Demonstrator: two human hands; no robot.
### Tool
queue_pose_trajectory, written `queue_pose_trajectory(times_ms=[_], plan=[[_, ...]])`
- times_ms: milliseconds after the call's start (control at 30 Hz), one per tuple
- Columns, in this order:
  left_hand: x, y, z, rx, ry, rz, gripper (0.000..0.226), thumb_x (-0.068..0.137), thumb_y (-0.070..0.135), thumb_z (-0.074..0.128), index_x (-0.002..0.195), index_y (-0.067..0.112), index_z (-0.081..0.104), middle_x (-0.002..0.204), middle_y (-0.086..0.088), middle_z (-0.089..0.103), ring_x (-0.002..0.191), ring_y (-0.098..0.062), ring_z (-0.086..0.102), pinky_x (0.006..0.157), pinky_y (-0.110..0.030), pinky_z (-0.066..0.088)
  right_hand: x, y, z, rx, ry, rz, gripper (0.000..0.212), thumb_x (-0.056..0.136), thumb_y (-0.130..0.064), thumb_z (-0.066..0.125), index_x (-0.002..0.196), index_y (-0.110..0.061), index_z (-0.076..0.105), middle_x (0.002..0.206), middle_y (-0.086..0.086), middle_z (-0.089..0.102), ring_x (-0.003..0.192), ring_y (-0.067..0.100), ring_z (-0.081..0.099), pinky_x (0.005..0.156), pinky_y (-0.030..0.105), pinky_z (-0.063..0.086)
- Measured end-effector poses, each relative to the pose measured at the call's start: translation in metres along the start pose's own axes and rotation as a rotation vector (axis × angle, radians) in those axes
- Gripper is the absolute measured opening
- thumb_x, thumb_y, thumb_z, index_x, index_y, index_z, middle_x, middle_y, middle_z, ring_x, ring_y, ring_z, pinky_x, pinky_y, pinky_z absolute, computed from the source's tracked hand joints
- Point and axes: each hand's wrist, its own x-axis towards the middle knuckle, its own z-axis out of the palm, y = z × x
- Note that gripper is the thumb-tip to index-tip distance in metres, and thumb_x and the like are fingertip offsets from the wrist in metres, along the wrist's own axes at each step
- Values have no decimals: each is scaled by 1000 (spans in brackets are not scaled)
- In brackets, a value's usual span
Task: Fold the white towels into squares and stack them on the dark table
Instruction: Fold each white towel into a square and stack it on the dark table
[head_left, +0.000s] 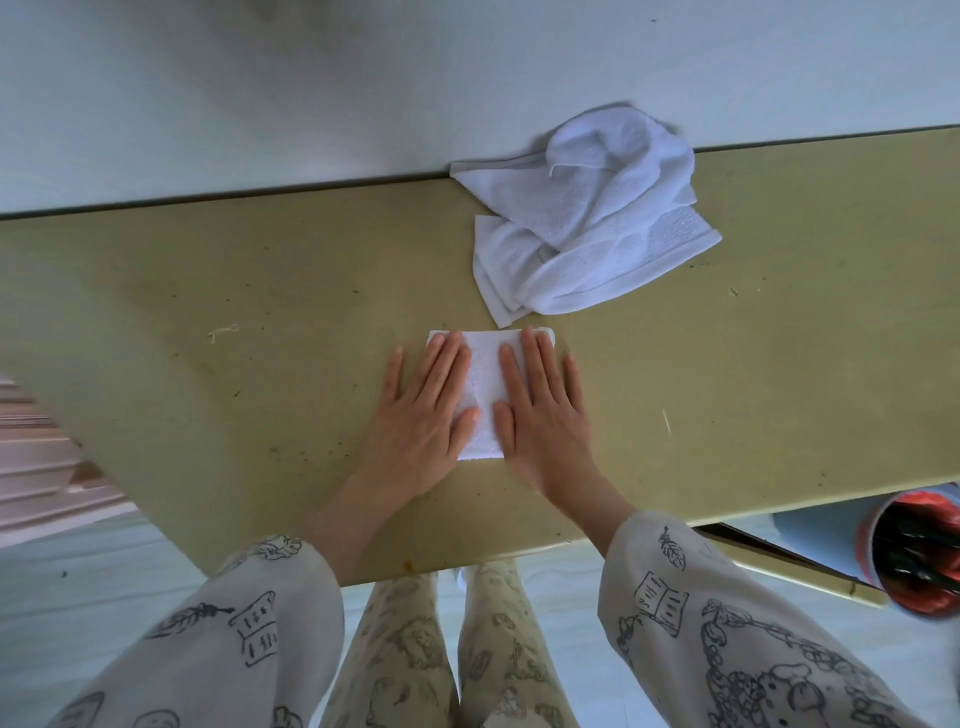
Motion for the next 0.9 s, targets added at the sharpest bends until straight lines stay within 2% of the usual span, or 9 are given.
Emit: queue_pose_trajectory(times_ms=[133, 233, 367, 433, 500, 600, 667, 800, 900], plan=[[1, -6, 0, 16, -16, 43, 74, 88, 54, 34, 144, 7, 24, 153, -13, 23, 142, -24, 19, 112, -53, 18, 1, -1, -3, -12, -34, 5, 57, 94, -35, 25, 144, -8, 24, 152, 17, 24, 142, 27, 13, 113, 45, 13], [2, -6, -4, 18, -55, 62, 75, 88, 55, 33, 143, 6, 27, 152, -16, 24, 142, -27, 20, 112, -50, 21, 2, -2, -10, -19, -87, 25, 57, 94, -36, 25, 144, -8, 25, 152, 16, 27, 142, 27, 20, 114, 46, 17], [3, -4, -16, 23, -115, 31, 72, 86, 54, 32, 140, 7, 35, 150, -15, 30, 139, -27, 28, 108, -50, 26, 6, -5, -28, 52, -164, 30, 56, 90, -33, 27, 138, -6, 42, 146, 17, 37, 137, 31, 33, 107, 52, 33], [2, 1, -23, 25, -138, -17, 66, 86, 50, 30, 136, 8, 43, 145, -13, 39, 134, -26, 38, 101, -51, 36, 4, -5, -36, 156, -162, 55, 54, 89, -29, 29, 133, -6, 48, 145, 18, 39, 135, 33, 35, 104, 52, 37], [-2, 5, -30, 13, -97, -42, 57, 86, 44, 30, 128, 10, 53, 135, -11, 52, 123, -26, 51, 91, -49, 45, -2, -7, -44, 235, -89, 131, 47, 88, -25, 38, 128, -4, 52, 139, 21, 45, 127, 37, 46, 97, 49, 45], [-13, 4, -31, -63, 75, -78, 32, 85, 29, 50, 114, 16, 56, 110, -5, 62, 99, -27, 61, 81, -41, 49, -8, -18, -54, 353, 2, 344, 40, 88, -15, 56, 126, -2, 52, 129, 20, 52, 115, 37, 51, 93, 46, 47], [-17, 2, -35, -181, 85, -187, 34, 81, 22, 67, 111, 15, 54, 104, -6, 61, 96, -29, 59, 80, -40, 46, -7, -25, -58, 389, -61, 512, 43, 87, -22, 62, 125, -4, 51, 126, 14, 50, 114, 31, 46, 94, 39, 41], [-8, -1, -44, -455, -135, -557, 40, 89, 34, 56, 121, 13, 47, 121, -4, 50, 115, -26, 42, 93, -36, 35, 3, -30, -58, 291, -219, 701, 54, 81, -43, 66, 120, -10, 47, 120, 6, 46, 112, 24, 42, 92, 35, 35], [4, -2, -46, -543, -290, -720, 37, 81, 29, 60, 112, 10, 51, 115, -6, 57, 112, -27, 47, 91, -39, 42, 8, -32, -60, 287, -313, 743, 60, 78, -44, 68, 122, -10, 43, 123, 7, 46, 116, 25, 41, 95, 38, 36]])
